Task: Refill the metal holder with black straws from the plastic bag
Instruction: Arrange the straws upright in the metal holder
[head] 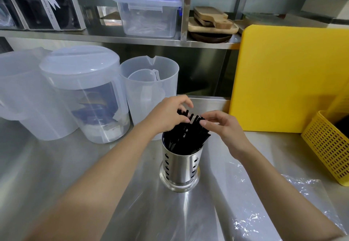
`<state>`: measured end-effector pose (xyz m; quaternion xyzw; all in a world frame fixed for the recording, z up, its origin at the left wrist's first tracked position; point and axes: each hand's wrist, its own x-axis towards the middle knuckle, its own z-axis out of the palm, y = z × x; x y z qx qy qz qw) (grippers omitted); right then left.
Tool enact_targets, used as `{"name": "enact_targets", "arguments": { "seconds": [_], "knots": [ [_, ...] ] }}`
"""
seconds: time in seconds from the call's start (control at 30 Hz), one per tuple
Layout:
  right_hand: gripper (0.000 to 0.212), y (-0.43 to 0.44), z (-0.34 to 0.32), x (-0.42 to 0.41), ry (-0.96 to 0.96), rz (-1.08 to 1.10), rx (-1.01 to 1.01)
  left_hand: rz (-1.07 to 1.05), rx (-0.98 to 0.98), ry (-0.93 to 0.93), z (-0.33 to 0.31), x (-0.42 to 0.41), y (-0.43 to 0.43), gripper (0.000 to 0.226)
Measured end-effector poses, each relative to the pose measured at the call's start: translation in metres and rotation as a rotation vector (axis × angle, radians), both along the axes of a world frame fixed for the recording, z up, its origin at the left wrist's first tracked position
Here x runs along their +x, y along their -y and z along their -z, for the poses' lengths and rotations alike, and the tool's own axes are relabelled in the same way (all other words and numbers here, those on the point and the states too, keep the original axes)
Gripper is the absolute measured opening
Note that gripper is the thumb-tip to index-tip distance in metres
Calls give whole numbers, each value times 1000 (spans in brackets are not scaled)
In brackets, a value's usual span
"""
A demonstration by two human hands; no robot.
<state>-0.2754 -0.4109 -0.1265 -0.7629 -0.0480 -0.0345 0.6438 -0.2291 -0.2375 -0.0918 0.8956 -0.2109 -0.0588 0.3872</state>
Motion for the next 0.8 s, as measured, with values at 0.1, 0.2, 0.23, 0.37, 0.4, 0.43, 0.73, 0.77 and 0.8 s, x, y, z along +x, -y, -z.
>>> {"name": "enact_targets", "arguments": {
  "seconds": [0.1,0.2,0.23,0.37,0.4,0.43,0.73,0.77,0.8],
  "knots": [
    [11,-6,-2,4,-2,-23,-29,-25,-102,-71,2,1,-6,34],
    [15,-12,-3,8,-5,-34,-35,-56,-174,-91,6,0,-8,35],
    [16,-13,-3,9,-8,-38,-10,-63,-195,-90,7,-1,-7,36],
    [18,-18,-5,11,-2,-14,11,-109,-305,-114,13,-2,-9,39],
    [19,-18,-6,11,4,-8,-2,-115,-330,-120,14,-2,-9,40],
    [18,-19,-6,11,10,-6,-17,-116,-349,-123,15,-3,-9,40],
    [20,-28,-11,12,52,-62,-59,4,-388,-122,21,-8,-11,49],
    [20,-29,-12,13,54,-68,-66,8,-397,-129,21,-9,-12,49],
    [20,-30,-12,13,57,-71,-75,4,-406,-133,22,-9,-13,49]
  ]
}}
